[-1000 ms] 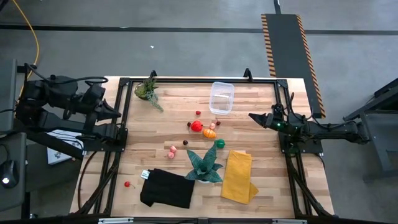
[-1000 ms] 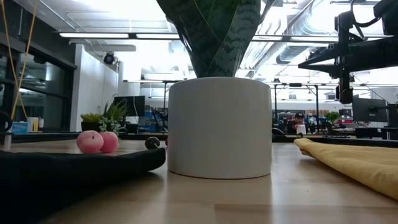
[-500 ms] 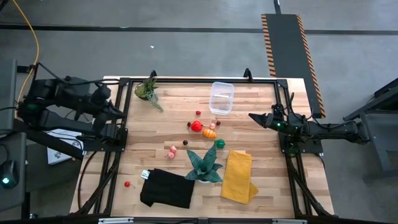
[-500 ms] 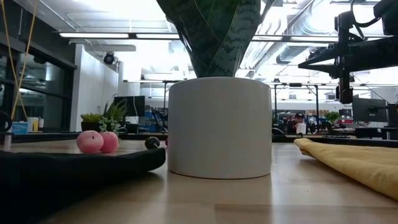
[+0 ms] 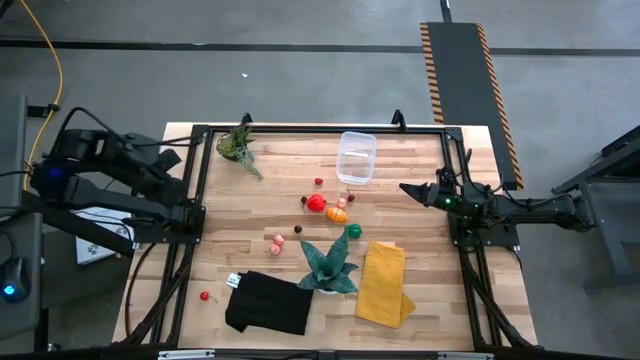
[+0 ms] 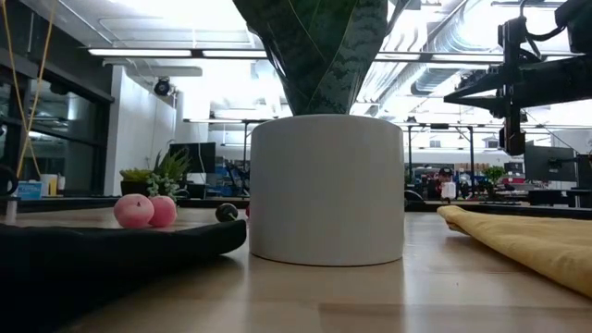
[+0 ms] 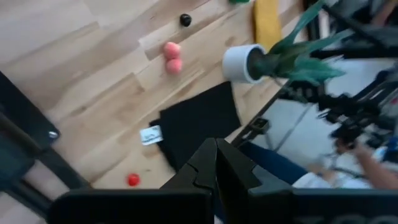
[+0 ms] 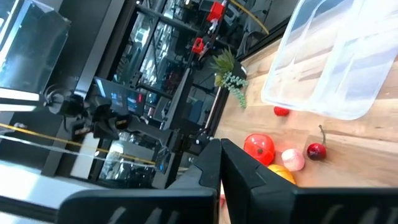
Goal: Pick and placing Produce into tupperware
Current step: Put the bottom red cherry into the transparent container
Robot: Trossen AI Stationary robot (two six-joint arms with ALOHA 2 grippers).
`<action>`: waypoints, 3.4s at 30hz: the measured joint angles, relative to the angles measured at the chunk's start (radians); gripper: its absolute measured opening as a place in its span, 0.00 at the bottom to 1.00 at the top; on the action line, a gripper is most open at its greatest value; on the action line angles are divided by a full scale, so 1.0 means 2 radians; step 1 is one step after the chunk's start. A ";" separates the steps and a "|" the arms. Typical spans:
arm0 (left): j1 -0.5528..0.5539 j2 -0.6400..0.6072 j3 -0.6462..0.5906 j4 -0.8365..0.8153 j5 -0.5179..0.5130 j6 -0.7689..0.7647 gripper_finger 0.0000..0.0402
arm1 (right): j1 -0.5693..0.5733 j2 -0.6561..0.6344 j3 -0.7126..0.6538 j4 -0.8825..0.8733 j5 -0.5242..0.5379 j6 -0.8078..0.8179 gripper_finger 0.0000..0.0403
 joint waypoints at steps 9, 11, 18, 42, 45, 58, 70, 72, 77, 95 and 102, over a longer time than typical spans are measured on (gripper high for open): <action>0.000 -0.015 0.001 -0.005 -0.003 -0.054 0.00 | 0.000 0.000 0.000 0.001 -0.041 0.002 0.00; 0.000 -0.014 0.001 -0.005 -0.009 -0.055 0.00 | 0.000 0.000 0.000 0.002 -0.044 0.002 0.00; 0.000 0.021 -0.011 0.083 -0.024 -0.029 0.00 | 0.000 0.000 0.000 0.002 -0.046 -0.001 0.00; -0.516 0.215 -0.012 0.060 -0.326 -0.517 0.00 | 0.000 0.000 0.000 -0.004 -0.069 -0.024 0.00; -0.531 0.249 -0.013 0.045 -0.276 -0.571 0.00 | 0.000 0.000 0.000 -0.005 -0.078 -0.024 0.00; -0.529 0.286 -0.013 0.094 -0.074 -0.521 0.00 | 0.000 0.000 0.000 -0.006 -0.119 -0.025 0.00; -0.479 0.294 -0.083 0.128 0.000 -0.371 0.00 | 0.000 0.000 0.000 -0.006 -0.126 -0.055 0.00; -0.473 0.294 -0.104 0.140 0.019 -0.333 0.00 | 0.000 0.000 0.000 -0.006 -0.125 -0.064 0.00; -0.474 0.293 -0.151 0.185 0.025 -0.254 0.03 | 0.000 0.000 0.000 0.000 -0.124 -0.075 0.00; -0.453 0.293 -0.286 0.304 0.058 -0.221 0.24 | 0.000 0.000 0.000 0.009 -0.124 -0.045 0.00; -0.417 0.305 -0.294 0.335 0.064 -0.176 0.31 | 0.000 0.000 0.000 0.006 -0.124 -0.037 0.00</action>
